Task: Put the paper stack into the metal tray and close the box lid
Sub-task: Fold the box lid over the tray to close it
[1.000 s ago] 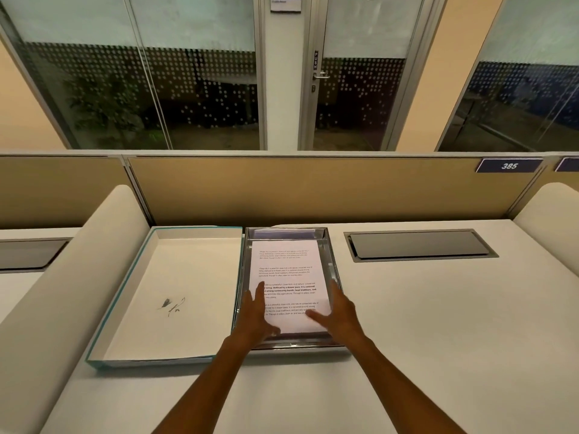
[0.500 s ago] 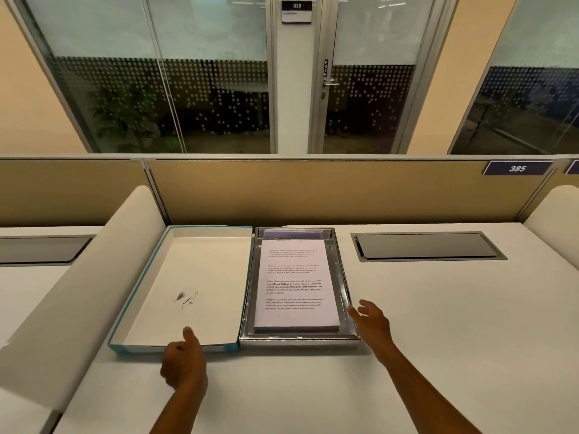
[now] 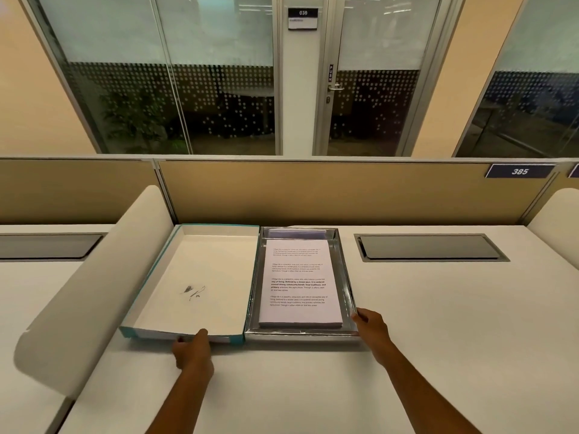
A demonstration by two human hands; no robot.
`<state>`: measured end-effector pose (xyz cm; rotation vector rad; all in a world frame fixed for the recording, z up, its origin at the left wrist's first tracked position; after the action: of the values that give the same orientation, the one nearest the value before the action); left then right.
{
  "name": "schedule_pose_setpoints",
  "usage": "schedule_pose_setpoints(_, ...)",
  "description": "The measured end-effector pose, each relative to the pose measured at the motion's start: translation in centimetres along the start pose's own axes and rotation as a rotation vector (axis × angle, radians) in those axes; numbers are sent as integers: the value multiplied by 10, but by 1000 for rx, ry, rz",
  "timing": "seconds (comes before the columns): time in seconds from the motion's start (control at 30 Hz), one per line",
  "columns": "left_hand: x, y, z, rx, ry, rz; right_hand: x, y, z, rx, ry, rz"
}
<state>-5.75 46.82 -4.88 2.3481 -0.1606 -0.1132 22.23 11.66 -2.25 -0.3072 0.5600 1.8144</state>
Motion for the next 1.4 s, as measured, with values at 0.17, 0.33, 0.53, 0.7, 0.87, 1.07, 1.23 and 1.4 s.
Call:
schedule_pose_setpoints(0.17, 11, 2, -6, -1, 311, 204, 0, 1, -5, 32, -53, 5)
schedule_pose_setpoints(0.33, 16, 8, -23, 171, 313, 298, 1, 1, -9, 63, -74, 14)
schedule_pose_setpoints(0.53, 40, 48, -52, 461, 162, 377, 3, -2, -10, 79, -98, 39)
schedule_pose_setpoints(0.7, 62, 85, -67, 745, -178, 351, 3, -1, -10, 81, -123, 53)
schedule_pose_setpoints(0.87, 93, 121, -57, 985, -464, 444, 1, -1, -11, 76, -106, 66)
schedule_pose_setpoints(1.07, 123, 156, -24, 1370, -854, 394, 2, 0, -6, 78, -154, 92)
schedule_pose_setpoints(1.23, 141, 170, 2, 1597, -1174, 288, 4, 2, -8, 181, -281, 58)
schedule_pose_setpoints(1.4, 149, 171, 10, 1637, -1231, 277, 5, -2, 2, 164, -403, 44)
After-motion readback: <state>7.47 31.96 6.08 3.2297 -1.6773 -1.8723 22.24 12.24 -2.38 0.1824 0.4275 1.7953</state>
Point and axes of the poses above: each hand's wrist, its own y-axis away from the middle knuckle, its own x-axis out of the palm, z = x × y, the point moved 10 cm from there along -y, towards the middle knuckle, and after that the axes turned 7 degrees about -x, right-handed, at the moved point
